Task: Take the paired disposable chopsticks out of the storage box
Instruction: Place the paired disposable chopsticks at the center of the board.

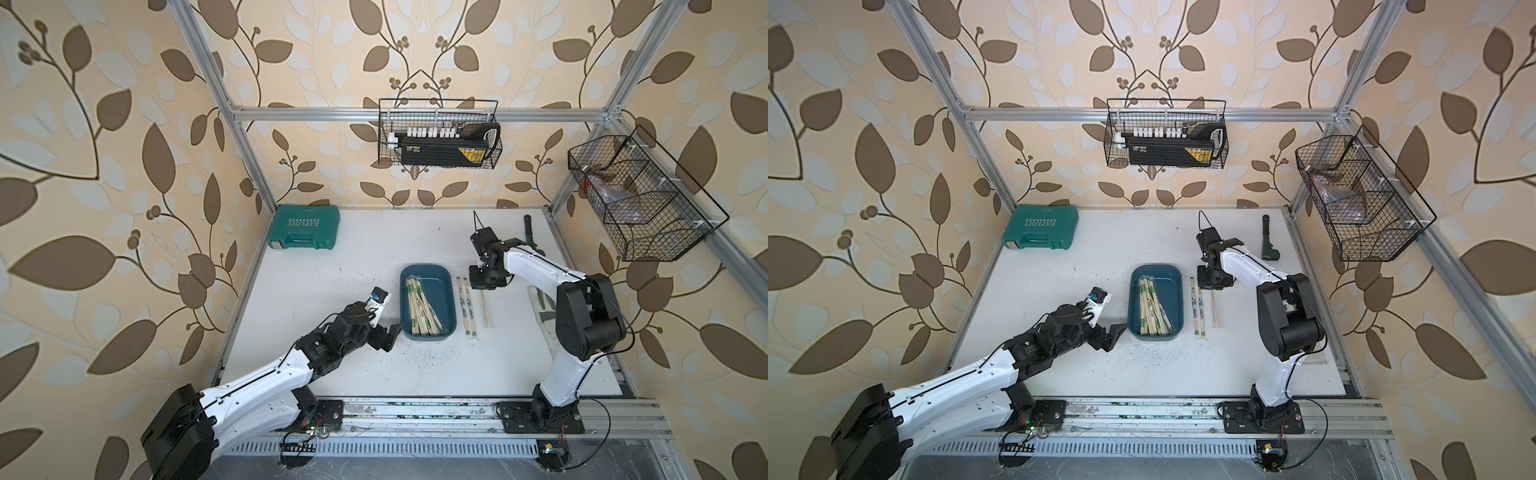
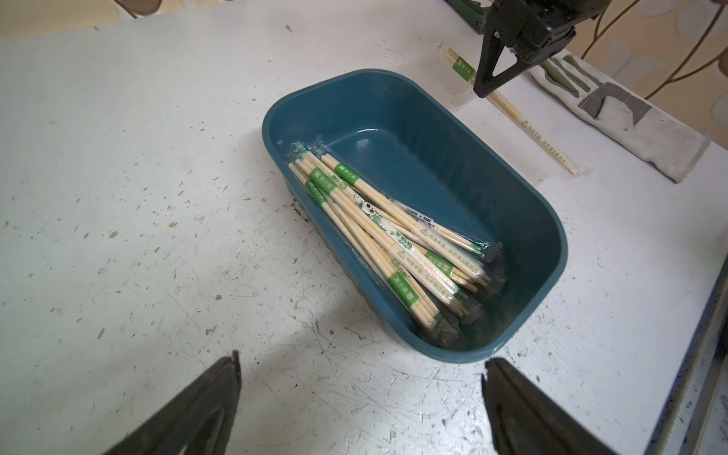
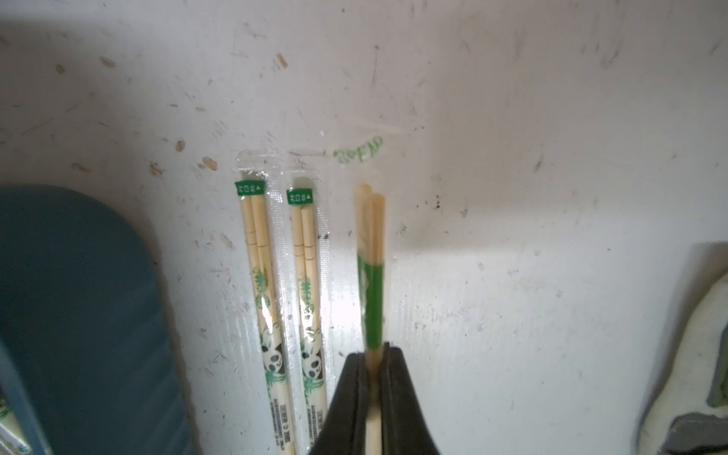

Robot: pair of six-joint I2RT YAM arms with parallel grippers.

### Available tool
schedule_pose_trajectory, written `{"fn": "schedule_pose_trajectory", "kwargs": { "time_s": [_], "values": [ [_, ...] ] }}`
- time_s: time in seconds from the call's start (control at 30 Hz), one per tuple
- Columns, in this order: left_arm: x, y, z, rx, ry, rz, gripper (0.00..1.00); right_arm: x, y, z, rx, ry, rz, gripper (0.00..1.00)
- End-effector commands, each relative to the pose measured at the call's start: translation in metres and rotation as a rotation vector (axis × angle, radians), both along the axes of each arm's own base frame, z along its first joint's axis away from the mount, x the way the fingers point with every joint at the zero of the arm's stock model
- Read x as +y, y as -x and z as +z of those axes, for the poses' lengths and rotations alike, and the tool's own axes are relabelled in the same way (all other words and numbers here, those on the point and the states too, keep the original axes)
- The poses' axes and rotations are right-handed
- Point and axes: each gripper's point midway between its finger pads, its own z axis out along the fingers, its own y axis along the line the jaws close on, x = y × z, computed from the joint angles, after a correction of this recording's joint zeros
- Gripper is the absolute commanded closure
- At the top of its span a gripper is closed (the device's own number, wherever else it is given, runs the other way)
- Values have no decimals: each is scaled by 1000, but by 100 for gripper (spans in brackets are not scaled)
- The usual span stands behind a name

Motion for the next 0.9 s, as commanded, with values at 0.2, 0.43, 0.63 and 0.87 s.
{"fn": "schedule_pose_trajectory", "kwargs": {
  "time_s": [0.2, 0.43, 0.63, 0.87],
  "values": [
    [-9, -3, 19, -40, 33, -23, 1, 1, 5, -26, 56, 3, -4, 92],
    [-9, -3, 19, -38, 32, -24, 1, 1, 6, -37, 78, 1, -13, 92],
    [-10, -3, 18, -33, 28, -26, 1, 3, 8, -47, 97, -2, -19, 92],
    [-10, -3, 18, -34, 29, -26, 1, 7, 7, -51, 97, 0, -15, 92]
  ]
}}
